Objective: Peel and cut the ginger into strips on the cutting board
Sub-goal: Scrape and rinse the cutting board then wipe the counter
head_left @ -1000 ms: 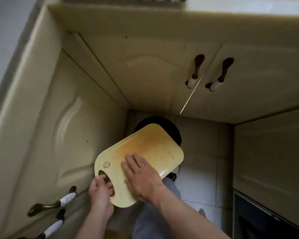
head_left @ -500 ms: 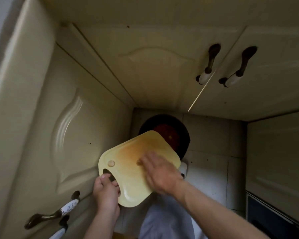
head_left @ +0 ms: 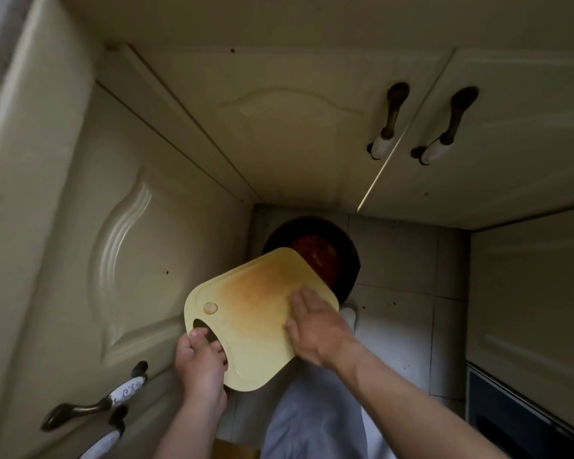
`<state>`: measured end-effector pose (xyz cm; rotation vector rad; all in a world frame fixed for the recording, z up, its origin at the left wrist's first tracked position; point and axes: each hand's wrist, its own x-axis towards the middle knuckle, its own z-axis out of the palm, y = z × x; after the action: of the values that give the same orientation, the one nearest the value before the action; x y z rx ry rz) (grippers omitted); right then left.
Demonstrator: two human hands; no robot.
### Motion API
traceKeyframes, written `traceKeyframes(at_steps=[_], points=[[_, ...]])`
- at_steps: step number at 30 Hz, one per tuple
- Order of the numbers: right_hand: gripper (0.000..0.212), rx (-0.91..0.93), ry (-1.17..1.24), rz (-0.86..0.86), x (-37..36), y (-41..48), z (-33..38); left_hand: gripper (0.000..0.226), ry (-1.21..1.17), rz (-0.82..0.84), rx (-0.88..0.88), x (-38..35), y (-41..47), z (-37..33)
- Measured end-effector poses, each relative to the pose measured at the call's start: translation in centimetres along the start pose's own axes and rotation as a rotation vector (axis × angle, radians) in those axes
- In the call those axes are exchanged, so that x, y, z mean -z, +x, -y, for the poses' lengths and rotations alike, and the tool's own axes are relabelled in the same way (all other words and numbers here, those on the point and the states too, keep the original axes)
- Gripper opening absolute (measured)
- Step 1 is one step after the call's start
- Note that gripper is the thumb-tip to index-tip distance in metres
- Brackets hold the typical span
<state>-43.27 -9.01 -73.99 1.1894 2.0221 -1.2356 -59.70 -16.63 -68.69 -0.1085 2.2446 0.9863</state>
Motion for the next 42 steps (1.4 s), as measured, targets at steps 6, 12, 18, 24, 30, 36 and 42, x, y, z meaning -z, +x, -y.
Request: traceKeyframes(at_steps=[6,12,18,24,30,36,42], points=[[0.065,0.075,0.112,0.035,-3.6,-0.4,-0.8,0.026,-0.019,-0.05,-0.012,0.4,-0.5,-0.7],[0.071,-0.335,0.167,-0.009,-1.9,4.1,-9.1,0.025,0.023,-0.088,-0.06,0.9,0.1,-0.7],[0.065,0.023,0.176,-0.143,-1.9,-0.2,-2.6,0.026,0.038,-0.066,-0.061,-0.4,-0.7,-0.4],[0.065,0.134,0.05,-0.005,-3.2,2.1,-1.0,0.026,0.055,-0.112,-0.082,0.0,-0.2,-0.5],[0.071,-0.234,0.113,0.02,-0.4,3.5,-5.4,0.025,0.06,-0.124,-0.086,0.3,0.5,-0.3],[0.066,0.298,0.14,-0.13,-0.6,-0.6,4.2,0.026,0.1,-0.074,-0.146,-1.0,0.1,0.0],[0.065,0.253,0.135,-0.094,0.7,3.8,5.5,0.028,0.149,-0.035,-0.222,-1.1,0.6,-0.6]])
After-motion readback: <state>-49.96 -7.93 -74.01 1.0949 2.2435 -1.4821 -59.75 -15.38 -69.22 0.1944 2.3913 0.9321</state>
